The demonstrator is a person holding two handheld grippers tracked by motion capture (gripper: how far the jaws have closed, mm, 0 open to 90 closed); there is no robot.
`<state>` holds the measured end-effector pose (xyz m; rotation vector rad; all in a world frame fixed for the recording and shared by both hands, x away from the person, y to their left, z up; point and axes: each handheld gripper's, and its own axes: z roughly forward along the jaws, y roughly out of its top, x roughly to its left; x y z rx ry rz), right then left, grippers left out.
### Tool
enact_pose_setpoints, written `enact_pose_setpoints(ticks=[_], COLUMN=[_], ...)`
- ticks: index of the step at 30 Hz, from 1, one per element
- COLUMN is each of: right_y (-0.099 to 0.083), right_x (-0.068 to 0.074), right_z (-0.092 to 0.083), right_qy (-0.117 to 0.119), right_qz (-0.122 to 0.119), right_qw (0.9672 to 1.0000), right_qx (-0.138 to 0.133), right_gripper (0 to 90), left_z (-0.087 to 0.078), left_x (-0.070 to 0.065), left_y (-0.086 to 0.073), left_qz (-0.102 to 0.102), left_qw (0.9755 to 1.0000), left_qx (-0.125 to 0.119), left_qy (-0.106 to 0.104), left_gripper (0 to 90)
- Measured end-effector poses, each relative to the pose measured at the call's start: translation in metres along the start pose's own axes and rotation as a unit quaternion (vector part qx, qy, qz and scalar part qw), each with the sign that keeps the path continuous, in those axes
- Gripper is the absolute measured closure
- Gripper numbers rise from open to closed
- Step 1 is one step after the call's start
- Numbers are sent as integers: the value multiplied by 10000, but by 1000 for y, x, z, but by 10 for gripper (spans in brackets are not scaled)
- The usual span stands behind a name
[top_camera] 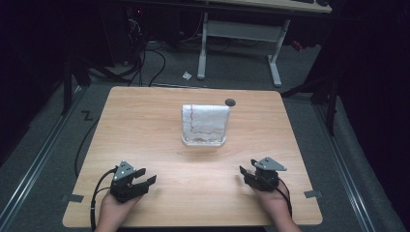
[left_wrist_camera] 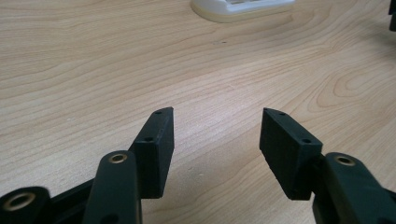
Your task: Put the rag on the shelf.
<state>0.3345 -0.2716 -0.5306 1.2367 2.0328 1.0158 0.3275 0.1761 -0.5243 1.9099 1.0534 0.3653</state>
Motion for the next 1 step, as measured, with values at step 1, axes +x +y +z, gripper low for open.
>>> enact_pose_setpoints(ticks=[1], right_y=[0], right_x=[0], right_z=[1], right_qy=[-3], right_qz=[-25], right_qw=[10000], right_qx=[8], right_gripper=[449], left_z=[0], left_x=[0], left_y=[0], left_qz=[0], left_qw=[10000], left_qx=[0], left_qy=[0], left_gripper=[446])
